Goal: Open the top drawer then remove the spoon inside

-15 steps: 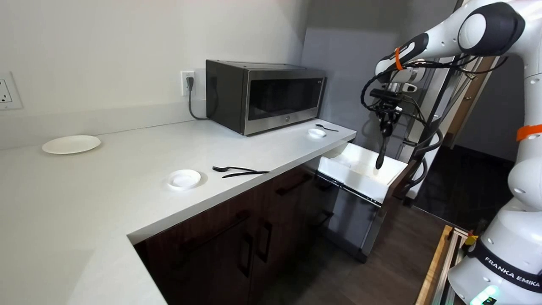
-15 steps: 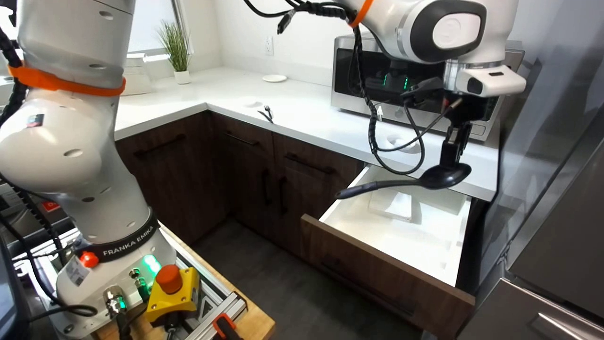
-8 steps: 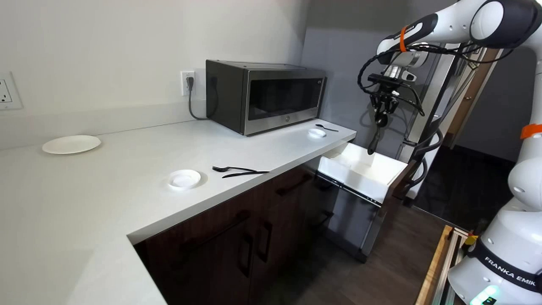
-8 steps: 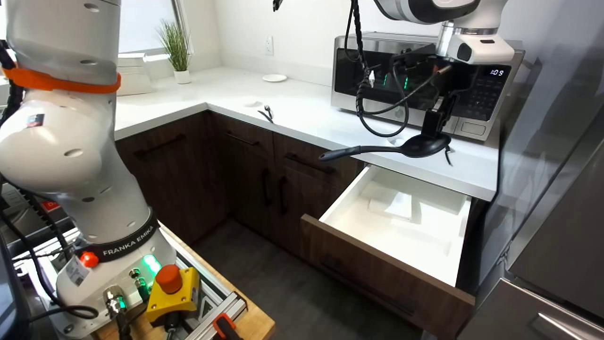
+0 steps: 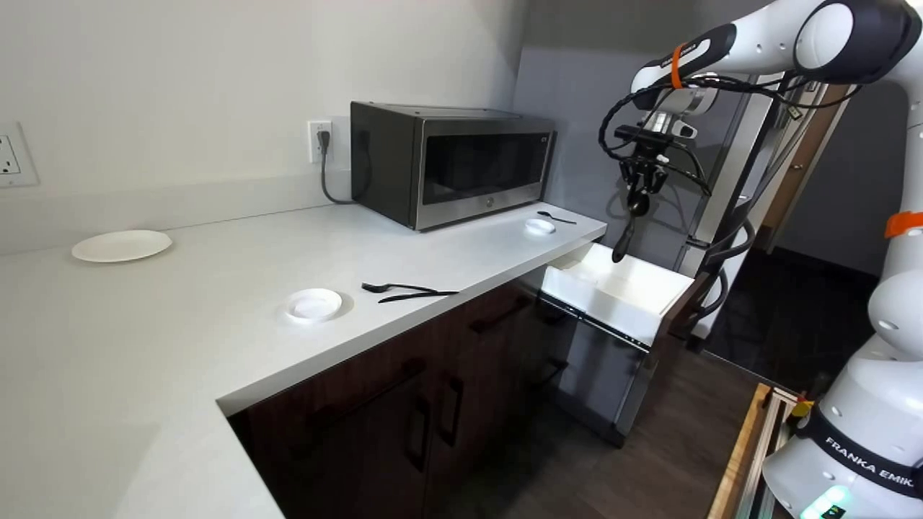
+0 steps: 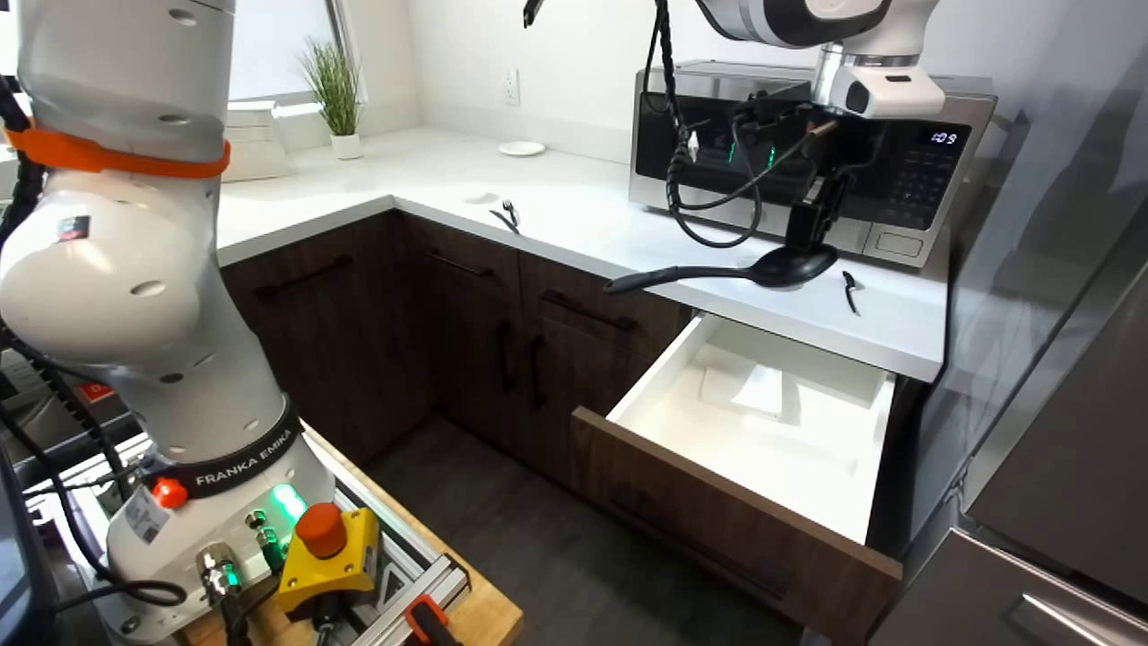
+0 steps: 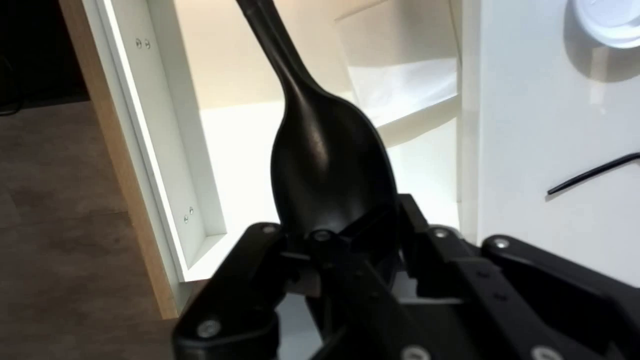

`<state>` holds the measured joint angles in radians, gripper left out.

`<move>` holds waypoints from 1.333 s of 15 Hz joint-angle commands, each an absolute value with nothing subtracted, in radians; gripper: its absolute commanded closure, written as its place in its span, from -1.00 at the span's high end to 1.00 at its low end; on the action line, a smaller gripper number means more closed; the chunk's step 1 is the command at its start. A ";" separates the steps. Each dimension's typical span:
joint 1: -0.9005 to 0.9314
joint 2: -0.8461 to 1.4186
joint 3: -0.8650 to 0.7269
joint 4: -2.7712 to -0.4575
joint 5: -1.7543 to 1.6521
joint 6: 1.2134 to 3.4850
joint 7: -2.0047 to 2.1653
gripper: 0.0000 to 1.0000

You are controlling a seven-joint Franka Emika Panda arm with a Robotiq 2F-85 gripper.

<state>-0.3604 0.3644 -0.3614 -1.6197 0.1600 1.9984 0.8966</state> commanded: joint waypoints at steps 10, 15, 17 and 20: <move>-0.288 0.535 -0.254 -1.350 0.255 1.662 1.181 -0.96; -0.282 0.532 -0.245 -1.356 0.243 1.687 1.150 -0.84; -0.285 0.537 -0.245 -1.350 0.245 1.686 1.148 -0.96; -0.247 0.538 -0.235 -1.376 0.290 1.682 1.334 -0.96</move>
